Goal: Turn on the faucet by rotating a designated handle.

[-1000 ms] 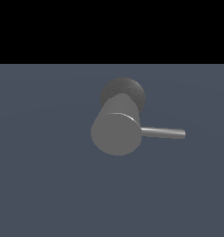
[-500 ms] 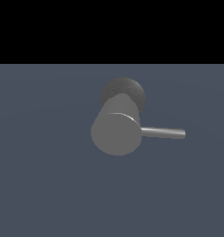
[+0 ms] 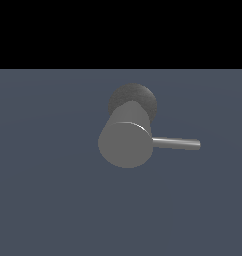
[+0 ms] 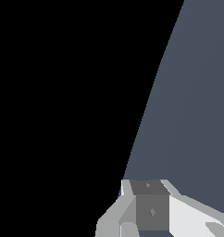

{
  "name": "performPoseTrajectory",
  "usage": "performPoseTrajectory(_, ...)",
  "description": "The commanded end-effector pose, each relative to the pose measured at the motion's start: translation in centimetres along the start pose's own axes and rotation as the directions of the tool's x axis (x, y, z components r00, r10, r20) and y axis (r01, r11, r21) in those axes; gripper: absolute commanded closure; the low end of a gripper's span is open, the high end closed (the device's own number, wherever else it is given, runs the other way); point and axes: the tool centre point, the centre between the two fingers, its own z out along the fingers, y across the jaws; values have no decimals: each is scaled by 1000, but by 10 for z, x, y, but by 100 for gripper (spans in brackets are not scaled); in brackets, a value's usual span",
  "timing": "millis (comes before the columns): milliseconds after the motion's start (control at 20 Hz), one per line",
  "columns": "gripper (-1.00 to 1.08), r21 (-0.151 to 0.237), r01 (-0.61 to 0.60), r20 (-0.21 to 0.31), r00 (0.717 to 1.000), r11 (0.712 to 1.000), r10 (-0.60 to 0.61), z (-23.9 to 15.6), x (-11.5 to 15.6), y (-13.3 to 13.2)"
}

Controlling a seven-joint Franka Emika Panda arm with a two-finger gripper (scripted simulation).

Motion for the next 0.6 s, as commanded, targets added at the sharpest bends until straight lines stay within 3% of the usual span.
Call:
performPoseTrajectory(0, 108, 0, 7, 1, 1000, 1000, -7, -1, 0, 2)
performPoseTrajectory(550, 108, -14, 32, 16, 999, 999, -32, 0, -2, 8)
